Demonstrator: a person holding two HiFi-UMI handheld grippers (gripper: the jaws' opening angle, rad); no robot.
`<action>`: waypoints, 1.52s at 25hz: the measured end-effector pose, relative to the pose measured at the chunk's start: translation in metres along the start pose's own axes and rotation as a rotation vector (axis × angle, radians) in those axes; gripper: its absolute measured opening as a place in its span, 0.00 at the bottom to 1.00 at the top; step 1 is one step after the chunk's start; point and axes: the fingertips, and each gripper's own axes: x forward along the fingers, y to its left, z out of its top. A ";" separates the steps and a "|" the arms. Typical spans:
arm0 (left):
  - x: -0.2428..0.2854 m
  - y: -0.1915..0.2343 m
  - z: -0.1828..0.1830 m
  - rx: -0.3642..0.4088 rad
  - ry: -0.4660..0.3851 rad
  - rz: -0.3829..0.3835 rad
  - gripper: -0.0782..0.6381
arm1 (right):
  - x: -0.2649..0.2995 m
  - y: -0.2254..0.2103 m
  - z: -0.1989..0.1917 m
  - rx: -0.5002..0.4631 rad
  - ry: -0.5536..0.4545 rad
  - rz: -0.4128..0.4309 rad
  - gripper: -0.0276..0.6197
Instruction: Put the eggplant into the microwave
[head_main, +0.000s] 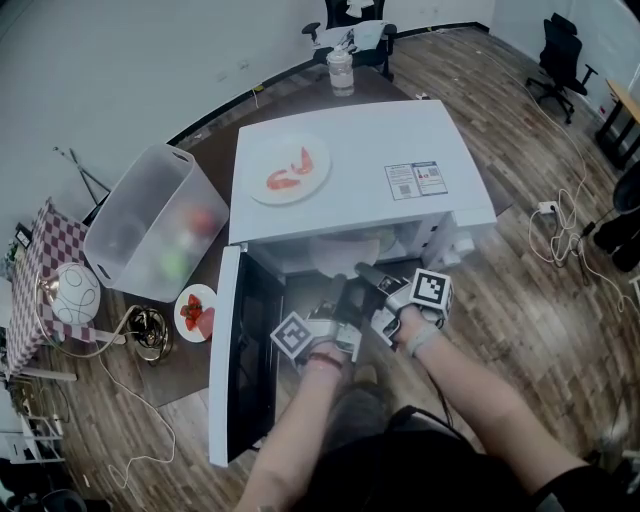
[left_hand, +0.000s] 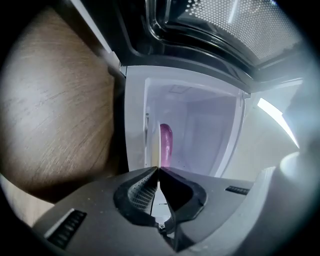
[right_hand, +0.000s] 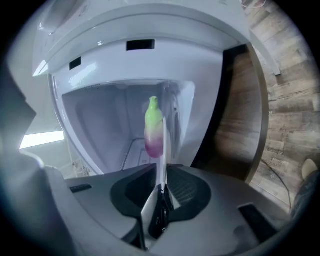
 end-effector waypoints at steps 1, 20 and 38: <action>0.001 0.001 0.000 -0.002 -0.003 0.002 0.13 | 0.000 0.001 0.001 -0.004 0.001 0.003 0.14; 0.013 0.004 0.011 -0.003 -0.022 0.034 0.13 | 0.003 -0.005 -0.005 -0.043 0.035 -0.031 0.08; 0.019 0.001 0.011 0.059 0.042 0.046 0.24 | 0.013 -0.005 0.002 -0.030 0.009 -0.022 0.08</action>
